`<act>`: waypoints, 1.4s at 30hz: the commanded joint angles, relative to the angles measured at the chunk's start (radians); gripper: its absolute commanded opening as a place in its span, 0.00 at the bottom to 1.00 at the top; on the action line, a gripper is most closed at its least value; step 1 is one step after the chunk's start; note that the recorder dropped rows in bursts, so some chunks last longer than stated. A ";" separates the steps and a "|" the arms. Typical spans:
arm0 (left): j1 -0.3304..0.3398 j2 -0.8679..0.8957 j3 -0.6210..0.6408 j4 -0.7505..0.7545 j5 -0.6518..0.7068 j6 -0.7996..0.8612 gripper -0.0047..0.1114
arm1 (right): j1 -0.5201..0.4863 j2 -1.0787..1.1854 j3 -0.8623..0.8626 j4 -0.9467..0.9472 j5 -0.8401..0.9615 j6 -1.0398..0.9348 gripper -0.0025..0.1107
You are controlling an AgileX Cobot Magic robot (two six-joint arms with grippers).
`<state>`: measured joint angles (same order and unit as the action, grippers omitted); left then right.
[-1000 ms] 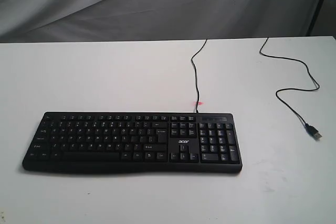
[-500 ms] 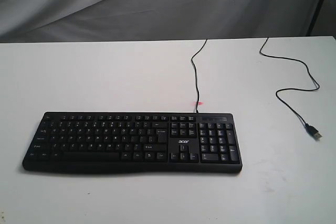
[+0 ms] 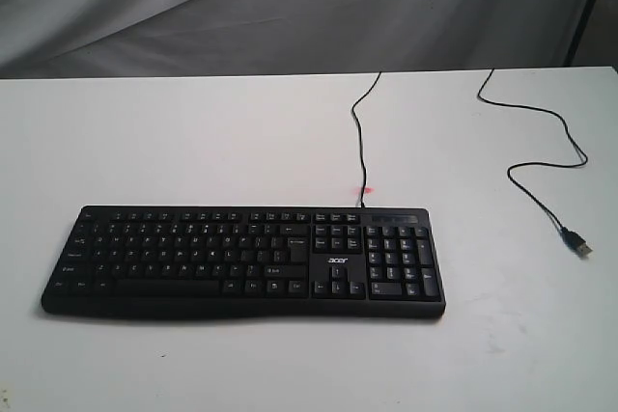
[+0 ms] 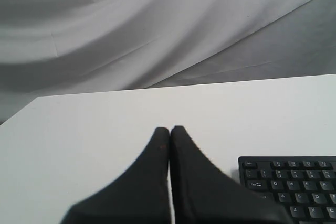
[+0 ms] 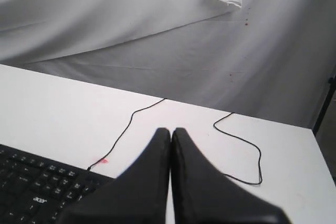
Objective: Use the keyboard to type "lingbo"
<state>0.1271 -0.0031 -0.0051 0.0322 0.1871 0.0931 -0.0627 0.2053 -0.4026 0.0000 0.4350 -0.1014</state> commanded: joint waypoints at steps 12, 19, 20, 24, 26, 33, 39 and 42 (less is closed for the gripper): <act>-0.004 0.003 0.005 -0.001 -0.004 -0.003 0.05 | 0.044 0.511 -0.377 0.029 0.079 0.055 0.02; -0.004 0.003 0.005 -0.001 -0.004 -0.003 0.05 | 0.309 0.758 -0.403 0.091 0.160 -0.007 0.02; -0.004 0.003 0.005 -0.001 -0.004 -0.003 0.05 | 0.342 0.803 -0.403 0.091 0.140 -0.007 0.02; -0.004 0.003 0.005 -0.001 -0.004 -0.003 0.05 | 0.491 1.018 -0.403 0.099 -0.044 -0.002 0.02; -0.004 0.003 0.005 -0.001 -0.004 -0.003 0.05 | 0.535 1.096 -0.403 0.101 -0.105 -0.002 0.02; -0.004 0.003 0.005 -0.001 -0.004 -0.003 0.05 | 0.610 1.379 -0.673 0.141 -0.035 -0.189 0.02; -0.004 0.003 0.005 -0.001 -0.004 -0.003 0.05 | 0.614 1.575 -0.809 0.149 -0.089 -0.234 0.02; -0.004 0.003 0.005 -0.001 -0.004 -0.003 0.05 | 0.614 1.621 -0.809 0.192 -0.157 -0.258 0.02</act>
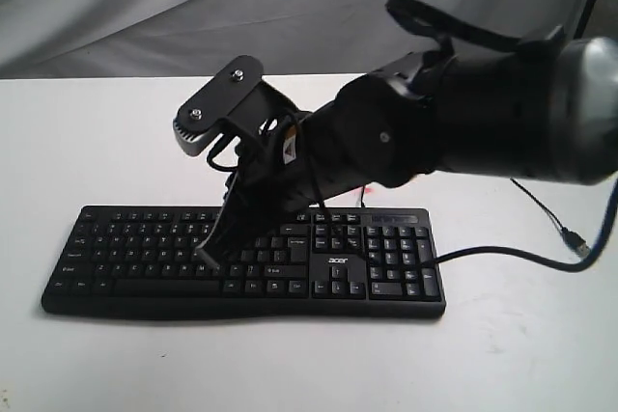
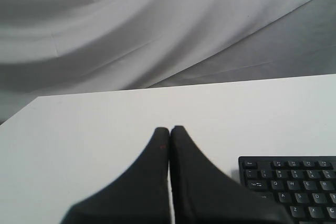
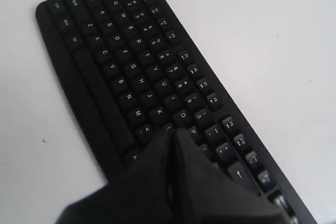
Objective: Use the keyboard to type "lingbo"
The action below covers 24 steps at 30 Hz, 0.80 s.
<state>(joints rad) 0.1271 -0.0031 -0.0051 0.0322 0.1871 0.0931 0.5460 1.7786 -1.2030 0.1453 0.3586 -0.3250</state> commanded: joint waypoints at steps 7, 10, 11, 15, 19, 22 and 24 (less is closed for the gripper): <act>-0.004 0.003 0.005 -0.001 -0.004 -0.003 0.05 | 0.050 0.143 -0.009 0.142 -0.225 -0.212 0.02; -0.004 0.003 0.005 -0.001 -0.004 -0.003 0.05 | 0.051 0.174 -0.009 0.140 -0.266 -0.219 0.02; -0.004 0.003 0.005 -0.001 -0.004 -0.003 0.05 | 0.051 0.184 -0.009 0.128 -0.272 -0.219 0.02; -0.004 0.003 0.005 -0.001 -0.004 -0.003 0.05 | 0.051 0.203 -0.009 0.096 -0.279 -0.228 0.02; -0.004 0.003 0.005 -0.001 -0.004 -0.003 0.05 | 0.051 0.228 -0.009 0.069 -0.298 -0.239 0.02; -0.004 0.003 0.005 -0.001 -0.004 -0.003 0.05 | 0.049 0.249 -0.009 0.067 -0.302 -0.253 0.02; -0.004 0.003 0.005 -0.001 -0.004 -0.003 0.05 | 0.043 0.256 -0.009 0.059 -0.302 -0.253 0.02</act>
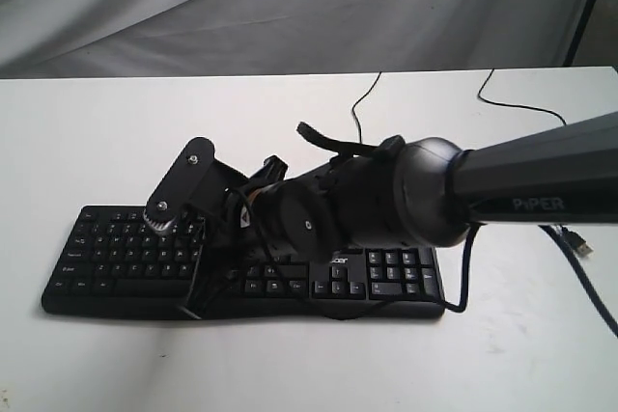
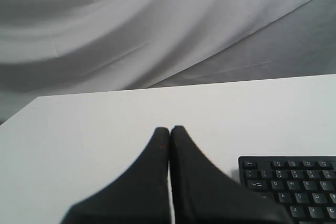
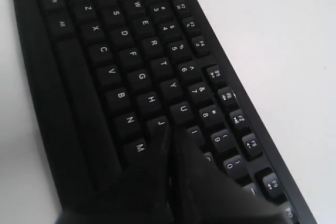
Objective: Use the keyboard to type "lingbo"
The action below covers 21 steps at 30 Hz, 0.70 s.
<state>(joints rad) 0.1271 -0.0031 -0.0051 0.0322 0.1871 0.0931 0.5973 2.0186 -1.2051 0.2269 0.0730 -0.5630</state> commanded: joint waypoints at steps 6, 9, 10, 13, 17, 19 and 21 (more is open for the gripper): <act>-0.004 0.003 0.005 -0.001 -0.004 -0.003 0.05 | -0.029 0.024 -0.007 -0.042 -0.023 -0.015 0.02; -0.004 0.003 0.005 -0.001 -0.004 -0.003 0.05 | -0.028 0.024 -0.007 -0.049 -0.023 -0.015 0.02; -0.004 0.003 0.005 -0.001 -0.004 -0.003 0.05 | -0.028 0.029 -0.007 -0.052 -0.023 -0.015 0.02; -0.004 0.003 0.005 -0.001 -0.004 -0.003 0.05 | -0.028 0.046 -0.007 -0.052 -0.039 -0.015 0.02; -0.004 0.003 0.005 -0.001 -0.004 -0.003 0.05 | -0.028 0.060 -0.007 -0.052 -0.055 -0.015 0.02; -0.004 0.003 0.005 -0.001 -0.004 -0.003 0.05 | -0.031 0.066 -0.007 -0.052 -0.057 -0.015 0.02; -0.004 0.003 0.005 -0.001 -0.004 -0.003 0.05 | -0.031 0.071 -0.007 -0.052 -0.057 -0.015 0.02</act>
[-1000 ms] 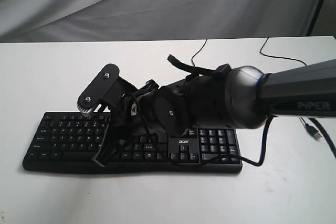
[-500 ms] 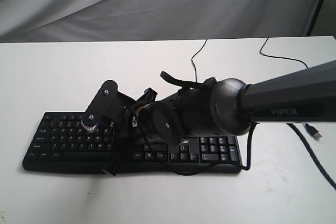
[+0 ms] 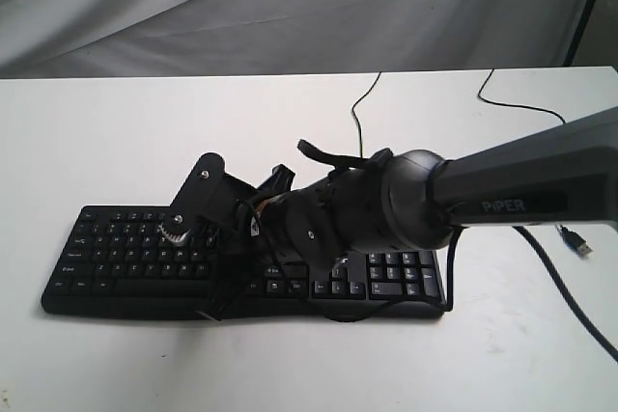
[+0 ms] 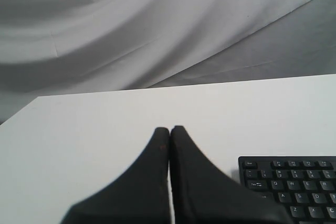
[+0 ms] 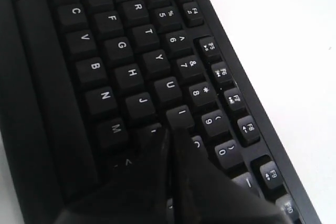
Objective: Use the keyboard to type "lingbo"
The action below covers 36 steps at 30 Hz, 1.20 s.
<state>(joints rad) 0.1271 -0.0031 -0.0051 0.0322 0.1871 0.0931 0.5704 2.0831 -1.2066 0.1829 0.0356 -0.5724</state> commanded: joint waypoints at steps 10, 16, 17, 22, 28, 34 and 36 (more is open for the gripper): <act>-0.004 0.003 0.005 -0.001 -0.004 -0.003 0.05 | -0.015 0.016 -0.005 -0.018 -0.023 -0.006 0.02; -0.004 0.003 0.005 -0.001 -0.004 -0.003 0.05 | -0.013 0.016 -0.005 -0.027 -0.025 -0.006 0.02; -0.004 0.003 0.005 -0.001 -0.004 -0.003 0.05 | -0.013 0.016 -0.005 -0.027 -0.025 -0.006 0.02; -0.004 0.003 0.005 -0.001 -0.004 -0.003 0.05 | -0.013 0.016 -0.005 -0.027 -0.021 -0.006 0.02; -0.004 0.003 0.005 -0.001 -0.004 -0.003 0.05 | -0.013 0.022 -0.005 -0.027 -0.017 -0.006 0.02; -0.004 0.003 0.005 -0.001 -0.004 -0.003 0.05 | -0.013 0.039 -0.005 -0.027 -0.005 -0.006 0.02; -0.004 0.003 0.005 -0.001 -0.004 -0.003 0.05 | -0.013 0.028 -0.005 -0.036 -0.005 -0.006 0.02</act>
<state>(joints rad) 0.1271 -0.0031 -0.0051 0.0322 0.1871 0.0931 0.5638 2.1173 -1.2066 0.1669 0.0194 -0.5724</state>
